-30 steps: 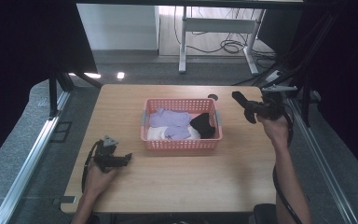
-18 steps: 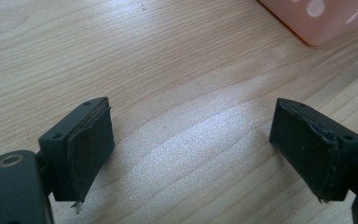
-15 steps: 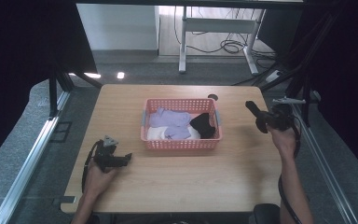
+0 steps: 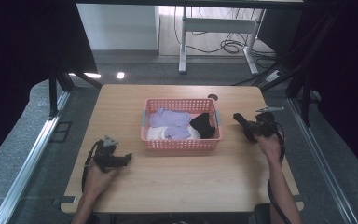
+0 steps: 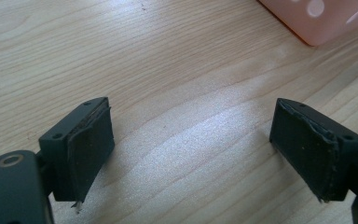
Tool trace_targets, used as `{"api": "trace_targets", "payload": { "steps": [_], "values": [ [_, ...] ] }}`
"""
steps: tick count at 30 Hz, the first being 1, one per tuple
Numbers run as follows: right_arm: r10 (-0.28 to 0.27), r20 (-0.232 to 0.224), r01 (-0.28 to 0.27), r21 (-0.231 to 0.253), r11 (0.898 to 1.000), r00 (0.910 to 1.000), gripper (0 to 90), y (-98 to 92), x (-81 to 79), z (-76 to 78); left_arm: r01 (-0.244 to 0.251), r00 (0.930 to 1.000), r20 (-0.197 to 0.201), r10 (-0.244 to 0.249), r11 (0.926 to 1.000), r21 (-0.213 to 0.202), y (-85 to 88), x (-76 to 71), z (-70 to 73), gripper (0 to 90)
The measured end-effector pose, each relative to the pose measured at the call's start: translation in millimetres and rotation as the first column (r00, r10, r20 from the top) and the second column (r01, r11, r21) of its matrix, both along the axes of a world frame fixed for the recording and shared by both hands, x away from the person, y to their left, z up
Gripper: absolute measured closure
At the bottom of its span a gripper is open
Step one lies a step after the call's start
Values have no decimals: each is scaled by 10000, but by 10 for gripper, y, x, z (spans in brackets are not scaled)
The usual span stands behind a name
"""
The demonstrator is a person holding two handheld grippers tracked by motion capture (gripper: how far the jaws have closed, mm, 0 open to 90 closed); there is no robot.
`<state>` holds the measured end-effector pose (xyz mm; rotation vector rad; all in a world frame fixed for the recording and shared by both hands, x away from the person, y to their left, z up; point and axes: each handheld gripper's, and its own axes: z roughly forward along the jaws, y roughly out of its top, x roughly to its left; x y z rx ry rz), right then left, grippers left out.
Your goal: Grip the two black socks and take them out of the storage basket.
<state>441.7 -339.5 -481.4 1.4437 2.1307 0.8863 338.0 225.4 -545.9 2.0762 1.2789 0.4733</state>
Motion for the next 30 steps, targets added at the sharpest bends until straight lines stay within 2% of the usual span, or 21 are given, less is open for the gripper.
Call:
{"api": "trace_targets", "payload": {
  "steps": [8, 11, 14, 17, 18, 19, 20, 21, 23, 26, 30],
  "values": [
    [221, -625, -219, 39, 9998, 9978, 789, 101, -16, -329, -1, 10000, 11, 1, 10000, -10, 0, 0, -1, 133],
    [235, -775, -233, 33, 9997, 9967, 717, 110, -24, -357, -3, 10000, 15, 4, 10000, -12, -1, 0, -1, 133],
    [217, -665, -213, 67, 9998, 9975, 592, 126, -33, -265, -1, 10000, 10, 1, 10000, -9, 0, 0, -1, 133],
    [376, -356, -373, 71, 9993, 9987, 496, 187, -49, -97, 0, 10000, -3, 0, 10000, 0, 0, 0, 0, 133],
    [376, -356, -373, 71, 9993, 9987, 496, 187, -49, -97, -2, 10000, -2, 2, 10000, 1, 0, 0, 0, 133],
    [560, -213, -557, 153, 9983, 9982, 471, 244, -59, 16, -4, 10000, -1, 4, 10000, -2, -1, 0, 0, 133],
    [560, -213, -557, 153, 9983, 9982, 471, 244, -59, 16, -4, 10000, -1, 4, 10000, -2, -1, 0, 0, 133],
    [785, -18, -784, 194, 9967, 9969, 453, 312, -71, 133, -3, 10000, -1, 3, 10000, 0, 0, 0, 0, 133],
    [1079, 155, -1083, 289, 9937, 9940, 434, 391, -78, 241, -5, 10000, -4, 5, 10000, -3, -1, 0, 0, 133],
    [1566, 306, -1579, 470, 9863, 9872, 415, 544, -79, 377, -6, 10000, 11, 6, 10000, -15, -1, 0, -1, 133],
    [2226, 341, -2237, 341, 9740, 9743, 403, 814, -60, 483, -7, 10000, 10, 7, 10000, -13, -1, 0, -1, 133]
  ]
}}
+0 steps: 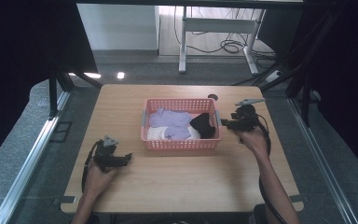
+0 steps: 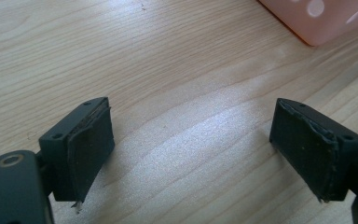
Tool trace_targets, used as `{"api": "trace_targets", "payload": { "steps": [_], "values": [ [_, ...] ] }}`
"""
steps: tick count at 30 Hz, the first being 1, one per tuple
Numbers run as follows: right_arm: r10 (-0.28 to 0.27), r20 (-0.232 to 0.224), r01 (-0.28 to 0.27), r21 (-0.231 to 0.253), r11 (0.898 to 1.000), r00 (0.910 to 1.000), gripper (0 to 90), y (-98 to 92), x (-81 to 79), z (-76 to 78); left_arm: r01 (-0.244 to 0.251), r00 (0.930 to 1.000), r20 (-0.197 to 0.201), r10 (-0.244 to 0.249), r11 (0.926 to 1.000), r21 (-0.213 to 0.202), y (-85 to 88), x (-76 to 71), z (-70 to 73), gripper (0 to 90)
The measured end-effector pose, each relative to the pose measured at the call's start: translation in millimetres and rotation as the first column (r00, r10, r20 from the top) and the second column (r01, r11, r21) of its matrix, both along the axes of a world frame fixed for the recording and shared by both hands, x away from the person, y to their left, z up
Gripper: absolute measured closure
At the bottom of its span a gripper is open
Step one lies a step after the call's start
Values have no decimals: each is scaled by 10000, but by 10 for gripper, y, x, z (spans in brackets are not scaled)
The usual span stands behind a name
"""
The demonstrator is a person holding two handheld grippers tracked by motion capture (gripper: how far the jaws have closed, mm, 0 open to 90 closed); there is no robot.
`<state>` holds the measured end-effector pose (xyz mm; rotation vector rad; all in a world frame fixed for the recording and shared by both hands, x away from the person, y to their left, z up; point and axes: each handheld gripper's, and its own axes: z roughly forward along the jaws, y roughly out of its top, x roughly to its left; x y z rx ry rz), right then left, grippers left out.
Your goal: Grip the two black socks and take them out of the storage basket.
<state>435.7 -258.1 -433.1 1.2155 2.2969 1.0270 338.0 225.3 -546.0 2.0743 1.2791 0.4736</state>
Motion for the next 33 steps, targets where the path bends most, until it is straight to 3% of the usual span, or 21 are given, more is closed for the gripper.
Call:
{"api": "trace_targets", "payload": {
  "steps": [6, 12, 16, 22, 26, 28, 31, 33],
  "values": [
    [913, -217, -921, -383, 9950, 9956, 404, 407, 84, -28, 1, 10000, 3, -1, 10000, -6, 0, 0, 0, 133],
    [1462, -882, -1541, -914, 9838, 9853, 402, 731, 147, -210, 3, 10000, 1, -3, 10000, -6, 1, 0, 0, 133],
    [1632, -1165, -1765, -1144, 9776, 9797, 389, 804, 151, -290, -1, 10000, 2, 1, 10000, -10, 1, 0, 0, 133],
    [1877, -1646, -2170, -1834, 9588, 9683, 384, 919, 154, -381, 3, 10000, 1, -3, 10000, -9, 1, 0, 0, 133],
    [1931, -1912, -2348, -2272, 9451, 9624, 440, 964, 169, -414, 4, 10000, 0, -4, 10000, -9, 1, 0, 0, 133],
    [1931, -2164, -2399, -2163, 9464, 9570, 512, 969, 182, -410, 3, 10000, 1, -3, 10000, -11, 1, 0, 0, 133],
    [1840, -2346, -2452, -2665, 9321, 9545, 595, 998, 195, -397, 4, 10000, 1, -4, 10000, -9, 1, 1, 0, 133],
    [1834, -2438, -2487, -2719, 9296, 9523, 617, 1002, 199, -396, 5, 10000, -1, -5, 10000, -5, 2, 0, 0, 133]
  ]
}}
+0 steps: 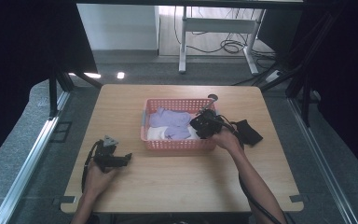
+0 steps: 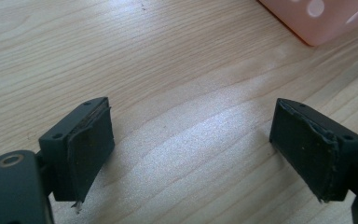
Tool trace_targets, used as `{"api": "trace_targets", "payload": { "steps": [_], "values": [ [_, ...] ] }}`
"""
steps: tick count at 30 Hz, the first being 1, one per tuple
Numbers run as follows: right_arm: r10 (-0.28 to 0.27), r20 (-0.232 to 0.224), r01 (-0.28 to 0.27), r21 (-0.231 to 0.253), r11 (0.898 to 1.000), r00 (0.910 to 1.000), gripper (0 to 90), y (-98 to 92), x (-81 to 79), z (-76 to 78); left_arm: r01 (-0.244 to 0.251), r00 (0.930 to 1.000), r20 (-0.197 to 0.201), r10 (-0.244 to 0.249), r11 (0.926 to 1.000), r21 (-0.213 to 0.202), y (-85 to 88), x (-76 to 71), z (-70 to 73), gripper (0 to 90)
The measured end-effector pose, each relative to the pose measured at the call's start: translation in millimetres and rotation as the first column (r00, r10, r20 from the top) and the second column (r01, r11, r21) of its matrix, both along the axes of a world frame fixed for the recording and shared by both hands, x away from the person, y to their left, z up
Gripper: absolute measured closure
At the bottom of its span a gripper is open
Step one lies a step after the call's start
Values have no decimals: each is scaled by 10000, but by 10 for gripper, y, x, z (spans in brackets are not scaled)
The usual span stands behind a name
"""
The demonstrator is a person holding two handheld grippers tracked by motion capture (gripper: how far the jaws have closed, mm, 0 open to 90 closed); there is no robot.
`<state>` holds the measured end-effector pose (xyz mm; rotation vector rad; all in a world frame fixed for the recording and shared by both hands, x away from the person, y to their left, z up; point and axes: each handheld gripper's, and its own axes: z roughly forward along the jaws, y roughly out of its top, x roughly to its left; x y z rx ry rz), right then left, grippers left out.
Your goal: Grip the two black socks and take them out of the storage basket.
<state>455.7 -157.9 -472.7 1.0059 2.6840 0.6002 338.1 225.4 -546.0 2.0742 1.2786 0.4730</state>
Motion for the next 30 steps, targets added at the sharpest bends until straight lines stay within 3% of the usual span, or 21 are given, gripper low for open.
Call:
{"api": "trace_targets", "payload": {
  "steps": [1, 2, 3, 5, 10, 17, 18, 22, 30],
  "values": [
    [15, -185, -17, -139, 9999, 9998, 702, 7, 21, -4, -2, 10000, 3, 2, 10000, -5, 0, 0, 0, 133],
    [15, -185, -17, -139, 9999, 9998, 702, 7, 21, -4, -4, 10000, 2, 4, 10000, -6, 0, 0, 0, 133],
    [-9, -292, 4, -158, 9999, 9996, 798, 3, 34, -11, -1, 10000, 1, 1, 10000, -5, 0, 0, 0, 133],
    [-4, -348, 3, -29, 10000, 9994, 835, -9, 41, -14, -1, 10000, 1, 1, 10000, -6, 0, 0, 0, 133],
    [-159, -242, 171, 507, 9986, 9996, 853, -69, 50, 54, -2, 10000, 1, 2, 10000, -4, 0, 0, 0, 133],
    [-431, 57, 420, 1339, 9901, 9991, 854, -164, 65, 265, -1, 10000, 2, 1, 10000, -3, 0, 0, 0, 133],
    [-467, 184, 432, 1609, 9860, 9987, 854, -194, 72, 337, 1, 10000, 1, -1, 10000, 1, 0, 0, 0, 133],
    [-577, 337, 504, 1871, 9810, 9978, 854, -226, 80, 447, 0, 10000, 3, 0, 10000, -3, 0, 0, 0, 133],
    [-751, 821, 505, 2690, 9618, 9938, 858, -297, 86, 785, -4, 10000, 3, 4, 10000, -4, 0, 0, 0, 133]
  ]
}}
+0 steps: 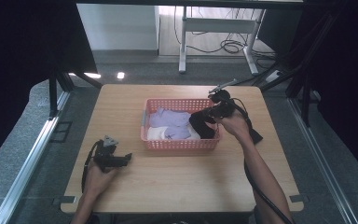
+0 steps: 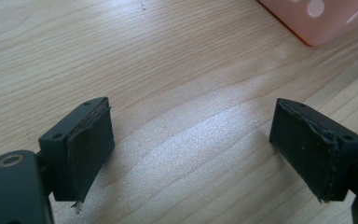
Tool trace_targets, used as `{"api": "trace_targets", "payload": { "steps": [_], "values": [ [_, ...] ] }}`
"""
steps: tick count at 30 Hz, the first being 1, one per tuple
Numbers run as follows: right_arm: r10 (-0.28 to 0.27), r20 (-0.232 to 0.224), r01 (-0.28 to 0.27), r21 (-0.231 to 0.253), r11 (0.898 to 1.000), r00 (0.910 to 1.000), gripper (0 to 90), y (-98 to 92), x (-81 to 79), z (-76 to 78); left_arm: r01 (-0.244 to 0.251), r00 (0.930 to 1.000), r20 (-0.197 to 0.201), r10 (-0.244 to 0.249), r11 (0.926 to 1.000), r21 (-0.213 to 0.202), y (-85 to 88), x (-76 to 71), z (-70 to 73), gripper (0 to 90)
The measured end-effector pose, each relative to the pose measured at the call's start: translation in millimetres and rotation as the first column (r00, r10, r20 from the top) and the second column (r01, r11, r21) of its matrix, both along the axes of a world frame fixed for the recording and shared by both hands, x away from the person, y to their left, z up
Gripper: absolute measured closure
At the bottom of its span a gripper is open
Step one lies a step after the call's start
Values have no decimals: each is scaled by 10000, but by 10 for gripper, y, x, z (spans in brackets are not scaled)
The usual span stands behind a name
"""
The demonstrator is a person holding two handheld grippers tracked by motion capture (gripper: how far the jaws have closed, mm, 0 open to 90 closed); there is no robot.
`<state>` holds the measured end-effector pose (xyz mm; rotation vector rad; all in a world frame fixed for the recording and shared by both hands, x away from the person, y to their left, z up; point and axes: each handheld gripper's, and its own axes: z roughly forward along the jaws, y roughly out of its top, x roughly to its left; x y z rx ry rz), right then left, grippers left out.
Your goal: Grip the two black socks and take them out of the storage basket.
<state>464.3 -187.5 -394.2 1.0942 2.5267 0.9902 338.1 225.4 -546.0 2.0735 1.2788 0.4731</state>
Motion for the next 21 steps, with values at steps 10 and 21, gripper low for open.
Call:
{"api": "trace_targets", "payload": {
  "steps": [10, 21],
  "values": [
    [-4, 495, -40, 877, 9961, 9988, 857, -42, -11, 418, -31, 10000, 41, 31, 10000, -44, -3, 2, -3, 133],
    [43, 1027, -152, 1060, 9942, 9947, 856, -44, -29, 892, -23, 10000, 8, 23, 10000, -28, -2, 2, 0, 133]
  ]
}}
